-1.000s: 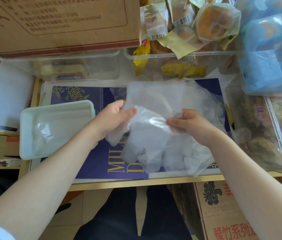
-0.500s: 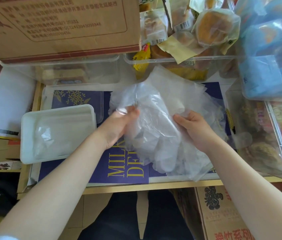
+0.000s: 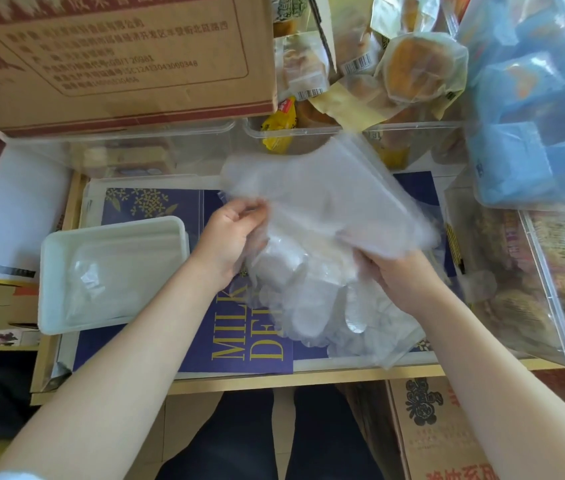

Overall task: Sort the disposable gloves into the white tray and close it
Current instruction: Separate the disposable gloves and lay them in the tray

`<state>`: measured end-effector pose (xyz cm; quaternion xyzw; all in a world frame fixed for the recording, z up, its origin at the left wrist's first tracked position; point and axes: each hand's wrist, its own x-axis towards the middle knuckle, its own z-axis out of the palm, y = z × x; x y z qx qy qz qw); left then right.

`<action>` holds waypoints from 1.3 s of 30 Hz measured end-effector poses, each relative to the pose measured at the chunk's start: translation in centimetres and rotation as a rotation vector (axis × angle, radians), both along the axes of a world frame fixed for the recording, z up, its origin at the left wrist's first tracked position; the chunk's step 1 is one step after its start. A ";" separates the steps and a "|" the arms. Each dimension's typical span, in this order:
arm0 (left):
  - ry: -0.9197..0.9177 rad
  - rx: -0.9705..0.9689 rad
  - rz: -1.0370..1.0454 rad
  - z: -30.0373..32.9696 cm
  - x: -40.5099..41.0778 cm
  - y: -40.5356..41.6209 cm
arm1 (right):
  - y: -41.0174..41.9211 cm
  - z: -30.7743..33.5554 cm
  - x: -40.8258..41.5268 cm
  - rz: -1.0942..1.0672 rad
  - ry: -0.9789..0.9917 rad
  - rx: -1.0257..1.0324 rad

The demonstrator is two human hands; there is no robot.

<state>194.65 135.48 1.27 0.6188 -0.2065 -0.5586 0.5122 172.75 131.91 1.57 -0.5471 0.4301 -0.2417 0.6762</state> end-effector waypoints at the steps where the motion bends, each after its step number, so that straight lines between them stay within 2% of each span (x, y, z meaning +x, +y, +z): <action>1: 0.031 0.011 0.037 0.1 0.0 -0.1 | 0.1 0.6 0.0 0.053 -0.022 -0.054; 4: 0.091 0.046 0.056 0.7 0.1 0.0 | -0.3 1.4 0.0 0.214 0.010 -0.221; 5: 0.089 0.067 0.040 0.6 0.2 0.2 | -0.7 1.3 0.2 0.271 0.080 -0.326; 8: 0.139 0.134 -0.035 0.7 0.6 1.1 | -0.7 0.6 0.2 0.306 0.226 -0.447; 10: 0.101 0.136 -0.096 0.6 0.6 1.6 | -0.7 1.3 0.0 0.434 0.474 -0.765; 12: 0.006 0.103 -0.158 0.1 0.7 2.0 | -0.6 1.9 0.2 0.492 0.573 -1.009; 14: 0.037 0.075 -0.160 0.1 0.9 2.1 | -0.6 2.7 0.4 0.602 0.675 -1.102; 18: 0.134 0.039 -0.162 0.5 1.3 1.7 | -0.8 4.5 1.1 0.622 0.851 -1.297; 20: 0.099 0.039 -0.169 1.1 1.2 1.6 | -0.9 5.4 1.3 0.665 0.945 -1.251; 22: 0.091 0.095 -0.136 1.4 1.0 1.4 | -1.1 5.5 1.3 0.660 0.950 -1.282; 24: -0.023 0.137 -0.125 1.8 0.6 1.0 | -1.1 5.4 1.1 0.602 0.852 -1.287; 26: -0.157 0.128 -0.094 1.6 0.5 0.7 | -1.3 5.0 0.7 0.482 0.685 -1.200; 29: -0.207 0.080 -0.048 1.5 1.2 0.6 | -1.5 4.6 0.1 0.359 0.497 -1.032; 30: -0.265 0.066 -0.035 1.4 1.6 0.6 | -1.6 4.5 0.0 0.354 0.460 -1.003; 31: -0.401 0.047 -0.043 1.3 2.1 0.7 | -1.5 4.5 0.0 0.356 0.427 -0.979; 33: -0.666 -0.060 -0.146 1.8 2.5 1.0 | -1.3 4.8 0.2 0.368 0.377 -0.942; 34: -0.726 -0.136 -0.252 2.6 2.4 1.2 | -1.2 4.8 0.3 0.380 0.357 -0.927; 37: -0.762 -0.211 -0.651 5.0 1.8 0.9 | -1.1 5.0 0.5 0.410 0.327 -0.893; 39: -0.812 -0.200 -0.797 5.5 1.9 0.5 | -1.1 5.3 0.6 0.421 0.321 -0.890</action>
